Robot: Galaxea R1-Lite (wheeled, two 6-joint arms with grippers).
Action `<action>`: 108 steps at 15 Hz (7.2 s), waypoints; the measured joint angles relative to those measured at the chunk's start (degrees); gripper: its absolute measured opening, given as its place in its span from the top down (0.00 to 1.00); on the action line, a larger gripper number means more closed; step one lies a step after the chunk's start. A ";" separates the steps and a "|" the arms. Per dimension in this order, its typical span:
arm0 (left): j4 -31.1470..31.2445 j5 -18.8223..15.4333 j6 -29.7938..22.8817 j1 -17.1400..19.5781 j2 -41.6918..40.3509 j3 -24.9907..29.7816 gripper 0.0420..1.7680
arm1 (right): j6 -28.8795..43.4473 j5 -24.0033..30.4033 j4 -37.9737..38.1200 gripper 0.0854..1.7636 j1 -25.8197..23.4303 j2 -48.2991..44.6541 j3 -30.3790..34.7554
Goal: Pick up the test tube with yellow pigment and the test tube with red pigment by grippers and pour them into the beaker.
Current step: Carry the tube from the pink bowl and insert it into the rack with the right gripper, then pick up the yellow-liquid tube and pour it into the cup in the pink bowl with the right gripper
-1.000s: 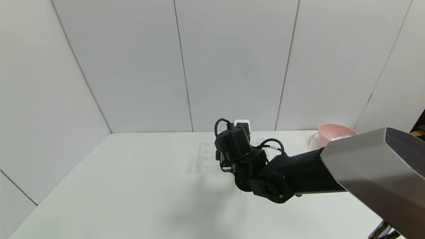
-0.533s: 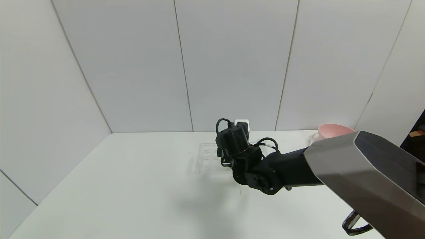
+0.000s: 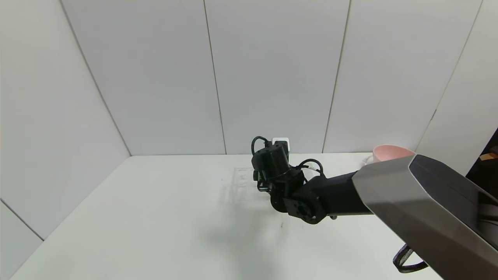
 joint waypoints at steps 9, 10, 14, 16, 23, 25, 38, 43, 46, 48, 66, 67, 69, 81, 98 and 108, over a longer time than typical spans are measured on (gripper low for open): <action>0.02 0.00 0.02 0.00 -0.02 0.00 0.03 | -0.27 -0.01 0.18 0.03 -0.20 -0.13 0.49; 0.02 0.00 0.00 0.00 0.00 0.00 0.03 | -0.27 0.02 0.18 0.03 -0.24 -0.15 0.66; 0.00 0.00 0.00 0.00 0.00 0.00 0.03 | -0.21 0.02 0.00 0.34 -0.27 -0.33 1.04; 0.00 0.00 0.00 0.00 -0.02 0.00 0.03 | -0.18 -0.04 -0.04 0.49 -0.38 -0.48 1.06; 0.00 0.00 0.00 0.00 0.00 0.00 0.03 | -0.10 -0.09 -0.01 0.73 -0.38 -0.83 1.29; 0.00 0.00 0.00 0.00 -0.02 0.00 0.03 | -0.07 -0.09 -0.11 0.73 -0.38 -0.96 1.56; 0.00 0.00 0.00 0.00 0.00 0.00 0.03 | -2.24 -0.12 0.16 0.73 -0.17 -5.41 1.69; 0.02 0.00 0.00 0.00 -0.02 0.00 0.03 | -3.57 -0.24 0.21 0.73 0.74 -9.95 4.02; 0.00 0.00 0.00 0.00 0.00 0.00 0.03 | -3.79 -0.24 0.16 0.73 1.46 -12.96 7.11; 0.00 0.00 0.02 0.00 0.00 0.00 0.03 | -3.77 -0.20 0.00 0.73 1.96 -14.92 9.95; 0.00 0.00 0.02 0.00 -0.02 0.00 0.03 | -24.59 42.65 -11.64 0.73 -23.28 -47.93 54.76; 0.00 0.00 0.00 0.00 0.00 0.00 0.03 | -25.41 43.25 -11.56 0.73 -26.08 -48.82 55.39; 0.00 0.00 0.00 0.00 -0.02 0.00 0.03 | -27.11 44.82 -10.33 0.73 -31.51 -50.07 56.14; 0.00 0.00 0.00 0.00 -0.02 0.00 0.03 | -21.97 55.41 -7.51 0.73 -46.43 -49.43 48.75; 0.00 0.00 0.00 0.00 0.00 0.00 0.03 | -53.27 76.98 9.41 0.73 -60.82 -32.01 29.65; 0.00 0.00 0.00 0.00 0.00 0.00 0.03 | -72.06 68.35 26.64 0.73 -59.59 -24.26 12.68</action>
